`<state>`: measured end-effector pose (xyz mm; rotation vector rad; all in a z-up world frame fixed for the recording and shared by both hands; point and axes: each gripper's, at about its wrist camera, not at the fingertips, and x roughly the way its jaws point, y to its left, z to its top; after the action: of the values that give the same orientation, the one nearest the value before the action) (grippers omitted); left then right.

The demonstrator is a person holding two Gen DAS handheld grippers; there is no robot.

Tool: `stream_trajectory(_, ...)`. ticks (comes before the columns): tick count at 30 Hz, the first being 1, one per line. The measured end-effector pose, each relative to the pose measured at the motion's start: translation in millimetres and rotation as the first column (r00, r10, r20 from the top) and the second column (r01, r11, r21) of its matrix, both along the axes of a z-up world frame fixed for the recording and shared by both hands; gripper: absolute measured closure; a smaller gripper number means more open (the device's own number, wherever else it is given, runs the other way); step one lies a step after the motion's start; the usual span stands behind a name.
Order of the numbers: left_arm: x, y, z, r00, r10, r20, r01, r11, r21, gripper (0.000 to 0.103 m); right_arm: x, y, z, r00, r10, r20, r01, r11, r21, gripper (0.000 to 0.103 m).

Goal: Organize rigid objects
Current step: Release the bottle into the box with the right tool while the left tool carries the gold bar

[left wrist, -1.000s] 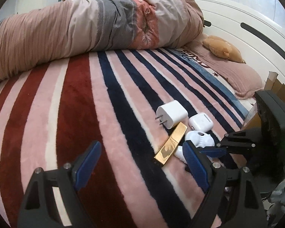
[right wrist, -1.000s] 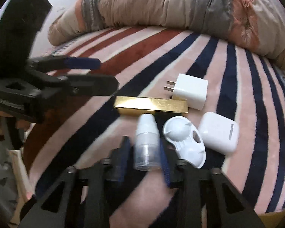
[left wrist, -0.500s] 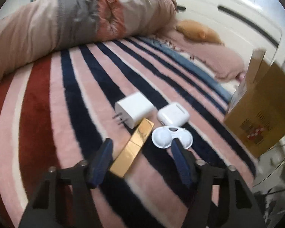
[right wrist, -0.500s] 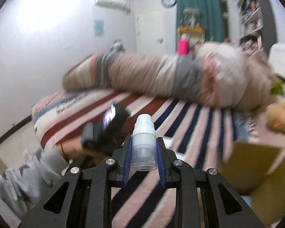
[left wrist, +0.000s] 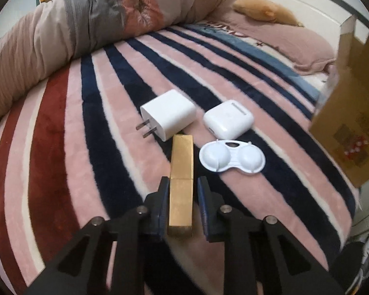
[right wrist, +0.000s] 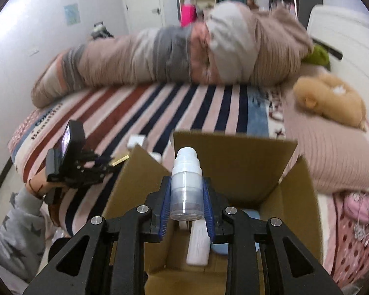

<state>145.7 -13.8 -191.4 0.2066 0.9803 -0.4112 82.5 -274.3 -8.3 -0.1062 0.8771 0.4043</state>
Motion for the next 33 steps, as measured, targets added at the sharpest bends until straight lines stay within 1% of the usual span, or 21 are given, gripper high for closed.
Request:
stream_trajectory(2, -0.9, -0.6, 0.5, 1.000, 0.015, 0.001, -0.015, 1.000, -0.004, 0.088, 3.5, -1.4, -3.4, 1.000, 0.000, -0.011, 0.000, 1.000, -0.004, 0.074)
stream_trajectory(3, -2.6, -0.7, 1.9, 1.000, 0.016, -0.002, -0.016, 1.000, -0.006, 0.088, 0.4, -2.9, -4.6, 1.000, -0.002, -0.006, 0.002, 1.000, -0.004, 0.065)
stream_trajectory(4, -5.5, -1.3, 4.9, 1.000, 0.012, -0.003, -0.012, 1.000, -0.002, 0.088, -1.5, -4.3, -2.7, 1.000, -0.002, 0.007, 0.002, 1.000, -0.001, 0.060)
stream_trajectory(6, -13.9, -3.1, 13.5, 1.000, 0.008, 0.004, -0.008, 1.000, 0.013, 0.088, -3.7, -7.2, -1.3, 1.000, -0.004, 0.027, 0.004, 1.000, 0.009, 0.059)
stream_trajectory(8, -26.5, -4.7, 29.2, 1.000, 0.008, 0.026, -0.009, 0.999, 0.035, 0.088, -10.0, -7.7, 5.5, 0.998, 0.002, 0.059, -0.004, 1.000, 0.028, 0.059)
stream_trajectory(9, -34.0, -4.3, 41.4, 0.999, 0.011, 0.041, -0.013, 0.999, 0.033, 0.088, -15.9, -6.6, 8.6, 0.996, 0.014, 0.083, -0.017, 0.999, 0.038, 0.059)
stream_trajectory(12, -51.7, -3.2, 81.9, 0.995, 0.024, 0.094, -0.026, 1.000, 0.018, 0.088, -35.8, 5.4, 20.5, 0.983, 0.092, 0.157, -0.104, 0.992, 0.074, 0.059)
stream_trajectory(13, -58.8, -4.9, 101.2, 0.993, 0.025, 0.119, -0.027, 1.000, 0.016, 0.088, -46.0, 13.2, 25.3, 0.973, 0.136, 0.186, -0.156, 0.983, 0.097, 0.059)
stream_trajectory(14, -64.6, -7.0, 117.8, 0.990, 0.022, 0.142, -0.024, 1.000, 0.013, 0.088, -52.5, 18.3, 28.3, 0.966, 0.160, 0.202, -0.184, 0.977, 0.109, 0.059)
stream_trajectory(15, -72.9, -11.2, 140.7, 0.985, 0.014, 0.170, -0.014, 1.000, 0.002, 0.088, -63.4, 27.5, 32.7, 0.949, 0.208, 0.235, -0.242, 0.961, 0.129, 0.059)
stream_trajectory(17, -83.8, -19.9, 176.3, 0.979, -0.009, 0.205, 0.015, 1.000, -0.027, 0.088, -79.0, 43.9, 37.4, 0.925, 0.267, 0.272, -0.312, 0.940, 0.140, 0.059)
stream_trajectory(20, -94.6, -42.0, 225.4, 0.971, -0.063, 0.233, 0.077, 0.996, -0.050, 0.088, -99.3, 71.5, 36.7, 0.892, 0.357, 0.277, -0.405, 0.903, 0.141, 0.059)
stream_trajectory(21, -96.9, -49.3, 235.9, 0.968, -0.088, 0.234, 0.103, 0.993, -0.053, 0.088, -102.1, 76.2, 35.3, 0.889, 0.368, 0.271, -0.417, 0.896, 0.151, 0.059)
stream_trajectory(23, -98.9, -70.1, 254.6, 0.965, -0.140, 0.221, 0.156, 0.986, -0.059, 0.088, -107.6, 93.4, 25.5, 0.886, 0.405, 0.226, -0.447, 0.876, 0.181, 0.059)
stream_trajectory(25, -95.6, -96.4, 262.3, 0.966, -0.187, 0.181, 0.203, 0.976, -0.074, 0.088, -108.5, 114.3, 6.2, 0.887, 0.428, 0.175, -0.456, 0.872, 0.178, 0.059)
stream_trajectory(27, -91.1, -121.6, 258.9, 0.961, -0.240, 0.135, 0.252, 0.964, -0.080, 0.088, -103.0, 125.1, -12.8, 0.904, 0.408, 0.131, -0.426, 0.886, 0.182, 0.059)
stream_trajectory(29, -90.9, -147.1, 249.5, 0.954, -0.282, 0.102, 0.288, 0.956, -0.054, 0.088, -91.5, 133.8, -37.6, 0.923, 0.375, 0.087, -0.384, 0.905, 0.180, 0.059)
stream_trajectory(30, -90.4, -159.0, 243.7, 0.948, -0.302, 0.098, 0.304, 0.953, -0.010, 0.088, -83.7, 136.7, -50.8, 0.939, 0.333, 0.092, -0.344, 0.924, 0.167, 0.058)
stream_trajectory(31, -87.2, -170.0, 235.3, 0.948, -0.304, 0.094, 0.301, 0.952, 0.050, 0.088, -79.8, 131.8, -56.5, 0.946, 0.300, 0.126, -0.319, 0.930, 0.180, 0.058)
stream_trajectory(32, -81.4, -174.4, 229.6, 0.953, -0.294, 0.072, 0.290, 0.955, 0.059, 0.088, -72.8, 129.9, -63.9, 0.958, 0.250, 0.142, -0.270, 0.951, 0.149, 0.057)
stream_trajectory(33, -74.5, -176.6, 225.6, 0.958, -0.280, 0.056, 0.277, 0.959, 0.060, 0.088, -68.5, 127.6, -68.5, 0.962, 0.221, 0.160, -0.244, 0.959, 0.143, 0.058)
